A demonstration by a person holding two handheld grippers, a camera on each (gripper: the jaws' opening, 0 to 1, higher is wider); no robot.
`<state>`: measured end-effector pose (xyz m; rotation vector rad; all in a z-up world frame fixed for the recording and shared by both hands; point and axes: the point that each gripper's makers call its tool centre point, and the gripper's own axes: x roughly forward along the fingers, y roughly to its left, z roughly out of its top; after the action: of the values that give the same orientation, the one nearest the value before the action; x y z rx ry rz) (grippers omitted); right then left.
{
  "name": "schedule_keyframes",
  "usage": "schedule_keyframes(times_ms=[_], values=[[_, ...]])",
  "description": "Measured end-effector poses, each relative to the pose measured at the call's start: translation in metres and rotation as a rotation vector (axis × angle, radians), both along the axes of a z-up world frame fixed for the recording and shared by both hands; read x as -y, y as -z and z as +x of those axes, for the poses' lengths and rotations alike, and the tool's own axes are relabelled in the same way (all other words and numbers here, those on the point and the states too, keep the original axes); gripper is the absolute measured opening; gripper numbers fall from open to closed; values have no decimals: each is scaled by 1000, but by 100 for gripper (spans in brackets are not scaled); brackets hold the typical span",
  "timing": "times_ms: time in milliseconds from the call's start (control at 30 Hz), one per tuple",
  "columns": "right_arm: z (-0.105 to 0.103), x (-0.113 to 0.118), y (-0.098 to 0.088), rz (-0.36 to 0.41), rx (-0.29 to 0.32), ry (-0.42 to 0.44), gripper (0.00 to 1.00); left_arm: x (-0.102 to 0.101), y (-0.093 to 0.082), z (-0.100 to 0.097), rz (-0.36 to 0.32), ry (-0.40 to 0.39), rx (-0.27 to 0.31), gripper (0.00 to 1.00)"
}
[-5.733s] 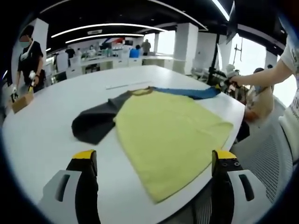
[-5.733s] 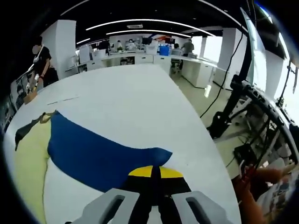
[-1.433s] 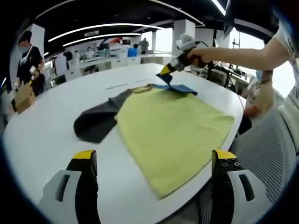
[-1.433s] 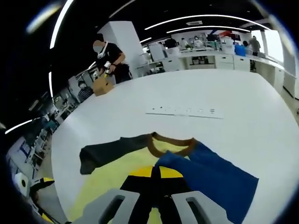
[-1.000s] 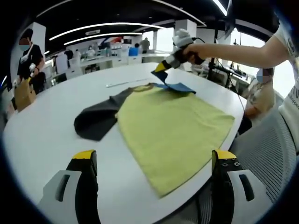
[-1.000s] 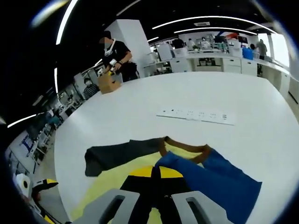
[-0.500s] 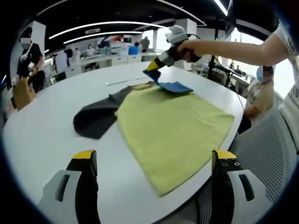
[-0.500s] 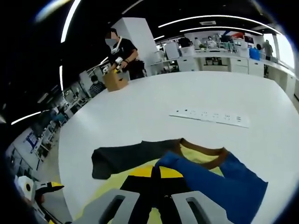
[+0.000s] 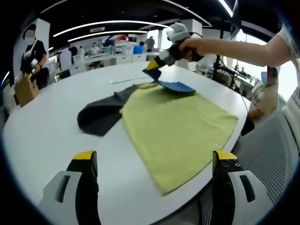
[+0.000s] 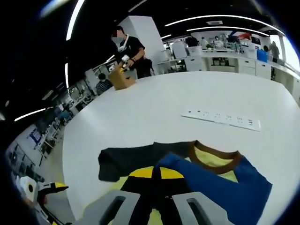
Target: Fold the garment on the visible template until the final outline fits inside the template.
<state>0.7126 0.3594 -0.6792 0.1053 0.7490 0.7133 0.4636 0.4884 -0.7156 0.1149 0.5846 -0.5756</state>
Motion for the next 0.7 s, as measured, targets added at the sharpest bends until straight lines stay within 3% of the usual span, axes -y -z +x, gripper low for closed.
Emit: schedule_keyframes(times_ms=[433,700], values=[[-6,-28,0,19,14,-58,0,-6,1,0,4,-14,-2,99],[-17,-43,11,3,0,-102,0,-6,3,-1,7,-16,-7,99]])
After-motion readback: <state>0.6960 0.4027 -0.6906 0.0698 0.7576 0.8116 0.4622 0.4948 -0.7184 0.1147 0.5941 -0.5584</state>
